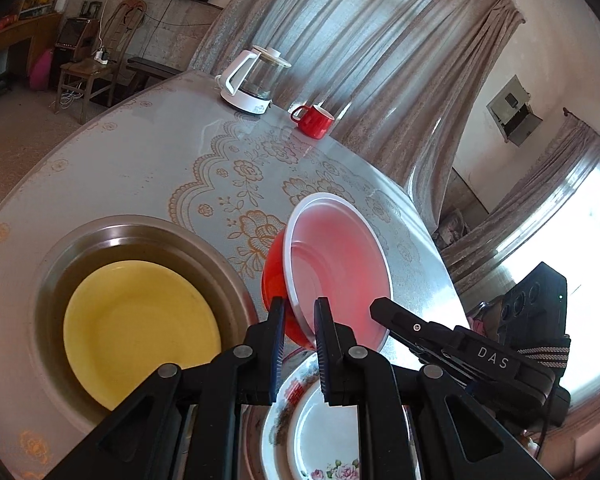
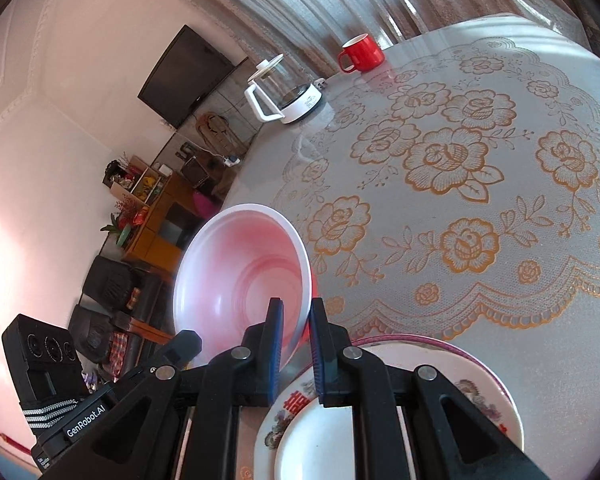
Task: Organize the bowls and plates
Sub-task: 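Lower the red bowl into the steel basin onto the yellow bowl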
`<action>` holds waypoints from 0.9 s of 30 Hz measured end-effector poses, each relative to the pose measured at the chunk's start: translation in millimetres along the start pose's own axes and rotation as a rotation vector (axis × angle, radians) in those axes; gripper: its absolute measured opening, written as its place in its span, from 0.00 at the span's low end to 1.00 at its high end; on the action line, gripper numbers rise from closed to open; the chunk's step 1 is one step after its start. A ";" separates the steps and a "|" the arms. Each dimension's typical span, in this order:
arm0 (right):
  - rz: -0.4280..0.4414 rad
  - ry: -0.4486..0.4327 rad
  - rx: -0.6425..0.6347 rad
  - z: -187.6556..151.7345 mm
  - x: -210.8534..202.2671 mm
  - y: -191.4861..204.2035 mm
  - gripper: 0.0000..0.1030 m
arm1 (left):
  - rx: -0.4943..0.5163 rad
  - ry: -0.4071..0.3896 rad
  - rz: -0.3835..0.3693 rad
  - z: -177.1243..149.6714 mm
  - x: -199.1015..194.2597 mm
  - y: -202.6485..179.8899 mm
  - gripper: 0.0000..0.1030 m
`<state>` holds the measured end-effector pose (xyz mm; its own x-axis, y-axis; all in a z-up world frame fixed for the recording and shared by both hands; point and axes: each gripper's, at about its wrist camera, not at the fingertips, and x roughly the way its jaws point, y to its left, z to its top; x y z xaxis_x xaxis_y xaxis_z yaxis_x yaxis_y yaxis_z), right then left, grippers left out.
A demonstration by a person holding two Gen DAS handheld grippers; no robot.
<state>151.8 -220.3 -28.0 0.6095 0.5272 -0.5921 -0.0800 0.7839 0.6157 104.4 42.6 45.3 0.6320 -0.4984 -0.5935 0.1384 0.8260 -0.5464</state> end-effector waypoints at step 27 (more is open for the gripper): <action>0.066 0.207 -0.161 -43.7 71.9 74.0 0.13 | -0.196 -0.023 0.084 -27.5 -51.2 91.8 0.14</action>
<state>155.3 -110.0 -47.7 0.4258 0.6221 -0.6570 -0.2486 0.7786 0.5762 63.8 136.8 9.3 0.6523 -0.4222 -0.6295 -0.0650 0.7963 -0.6014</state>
